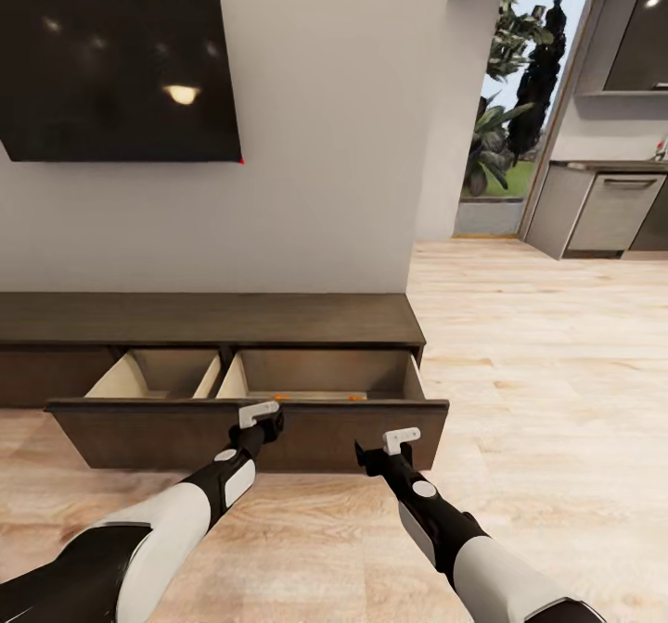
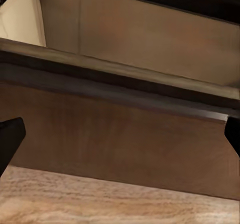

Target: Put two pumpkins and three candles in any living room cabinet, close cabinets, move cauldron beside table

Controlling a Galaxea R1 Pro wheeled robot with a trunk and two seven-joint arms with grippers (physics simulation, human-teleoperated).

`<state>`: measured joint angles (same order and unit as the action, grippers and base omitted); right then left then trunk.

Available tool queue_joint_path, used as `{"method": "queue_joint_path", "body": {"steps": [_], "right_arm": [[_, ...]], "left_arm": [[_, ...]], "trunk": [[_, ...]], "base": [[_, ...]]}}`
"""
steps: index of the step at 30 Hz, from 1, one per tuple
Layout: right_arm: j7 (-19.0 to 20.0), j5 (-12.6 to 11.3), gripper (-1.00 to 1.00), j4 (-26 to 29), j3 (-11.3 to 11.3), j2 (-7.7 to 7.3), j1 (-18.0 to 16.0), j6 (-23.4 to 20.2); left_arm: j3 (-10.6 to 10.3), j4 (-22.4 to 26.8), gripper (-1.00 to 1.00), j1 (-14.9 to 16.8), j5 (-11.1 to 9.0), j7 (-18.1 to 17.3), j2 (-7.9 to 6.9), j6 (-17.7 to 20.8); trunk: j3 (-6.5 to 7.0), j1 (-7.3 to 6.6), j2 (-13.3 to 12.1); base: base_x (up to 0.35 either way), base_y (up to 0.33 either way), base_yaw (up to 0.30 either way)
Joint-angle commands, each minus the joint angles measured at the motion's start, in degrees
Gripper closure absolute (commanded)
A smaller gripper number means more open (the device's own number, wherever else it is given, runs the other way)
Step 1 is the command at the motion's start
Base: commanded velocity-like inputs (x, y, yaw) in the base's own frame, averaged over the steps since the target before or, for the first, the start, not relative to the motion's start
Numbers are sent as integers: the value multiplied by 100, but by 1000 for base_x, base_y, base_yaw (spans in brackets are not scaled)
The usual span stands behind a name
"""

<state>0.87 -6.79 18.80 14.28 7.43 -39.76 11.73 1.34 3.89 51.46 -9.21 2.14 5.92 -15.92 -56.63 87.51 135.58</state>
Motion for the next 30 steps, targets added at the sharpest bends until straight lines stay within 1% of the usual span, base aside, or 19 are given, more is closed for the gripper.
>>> {"method": "queue_joint_path", "body": {"steps": [1,4,11,13,14,19,25,26,30], "right_arm": [[9,-60,-100,-8,31,-3,-5,26],[11,-60,-100,-8,31,-1,-5,35],[17,-58,-100,-9,31,-1,-5,147],[17,-55,-100,-12,31,1,-5,162],[18,-54,-100,-19,31,2,-2,174],[18,-52,-100,-62,42,0,-2,190],[18,-54,-100,-80,65,-2,1,263],[18,-52,-100,-86,125,0,3,453],[13,-51,-100,-93,307,1,3,602]], "left_arm": [[8,-26,-100,4,-20,6,3,-42],[7,-86,-100,4,-13,6,5,-127],[7,-174,-100,4,119,11,6,-232],[7,-235,-100,4,176,14,6,-239],[7,-315,-100,4,244,26,6,-245],[3,-413,-100,4,450,142,1,-252],[-1,-443,-100,4,662,436,-15,-279],[-2,-450,-100,4,709,513,-18,-360],[-2,-450,-100,4,727,541,-20,-413]], "trunk": [[-23,21,44],[-77,87,164],[-203,241,445],[-239,285,525],[-257,307,565],[-346,417,766],[-479,432,774],[-502,435,775],[-590,445,780]], "base": [[0,0,0],[0,0,0],[0,0,0],[0,0,0],[0,0,0],[0,0,0],[0,0,0],[0,0,0],[0,0,0]]}}
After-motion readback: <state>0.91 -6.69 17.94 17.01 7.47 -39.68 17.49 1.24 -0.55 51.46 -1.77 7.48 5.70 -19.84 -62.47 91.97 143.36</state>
